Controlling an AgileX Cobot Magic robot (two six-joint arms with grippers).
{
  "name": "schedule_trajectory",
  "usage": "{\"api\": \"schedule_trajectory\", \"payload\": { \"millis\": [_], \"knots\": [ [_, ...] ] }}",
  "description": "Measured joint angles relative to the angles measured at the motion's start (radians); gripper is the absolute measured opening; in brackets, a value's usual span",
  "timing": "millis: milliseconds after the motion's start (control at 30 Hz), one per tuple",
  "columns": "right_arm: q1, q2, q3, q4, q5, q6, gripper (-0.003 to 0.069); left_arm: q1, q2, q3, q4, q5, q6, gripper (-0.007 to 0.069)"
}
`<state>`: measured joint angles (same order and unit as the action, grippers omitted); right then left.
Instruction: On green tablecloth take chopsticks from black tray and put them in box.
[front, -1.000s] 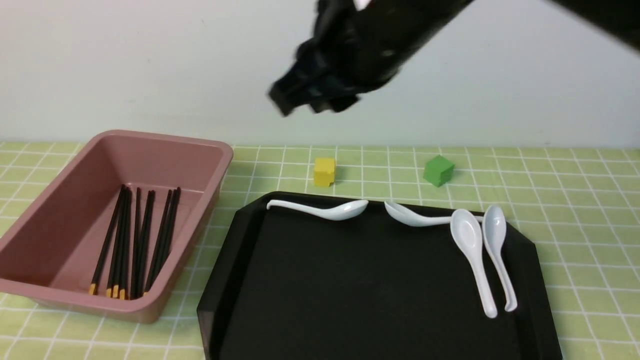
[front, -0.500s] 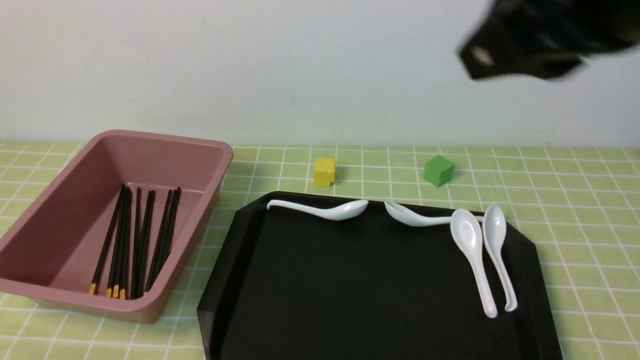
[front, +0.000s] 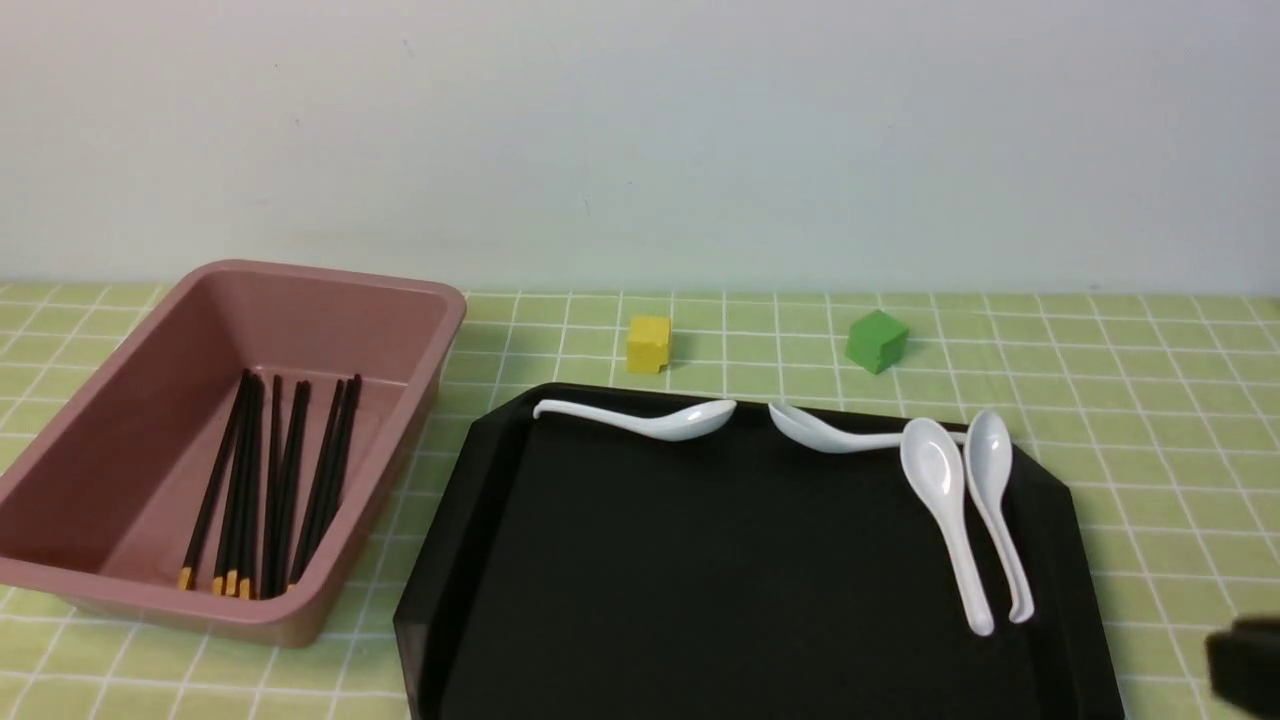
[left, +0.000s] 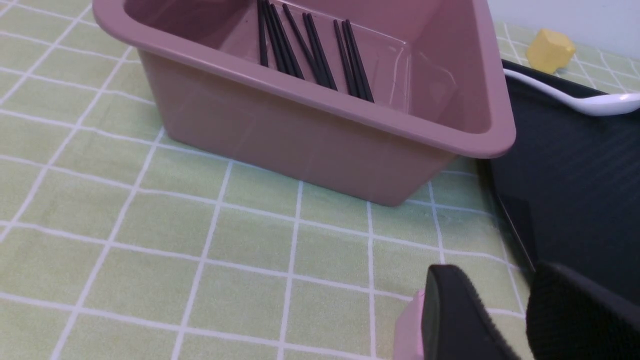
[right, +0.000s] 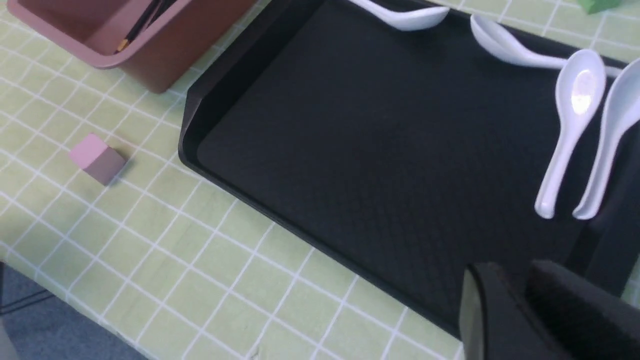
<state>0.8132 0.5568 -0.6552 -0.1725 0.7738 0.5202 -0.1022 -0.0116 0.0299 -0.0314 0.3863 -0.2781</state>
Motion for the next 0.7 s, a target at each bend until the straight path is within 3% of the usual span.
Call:
{"api": "schedule_trajectory", "payload": {
  "millis": [200, 700],
  "knots": [
    [0.000, -0.047, 0.121, -0.048, -0.147, 0.011, -0.0011, 0.000, 0.000, 0.000, 0.000, 0.000, 0.000, 0.0238],
    [0.000, -0.047, 0.121, -0.075, -0.189, 0.012, -0.0011, 0.000, 0.000, 0.000, 0.000, 0.000, 0.000, 0.0239]
  ]
}}
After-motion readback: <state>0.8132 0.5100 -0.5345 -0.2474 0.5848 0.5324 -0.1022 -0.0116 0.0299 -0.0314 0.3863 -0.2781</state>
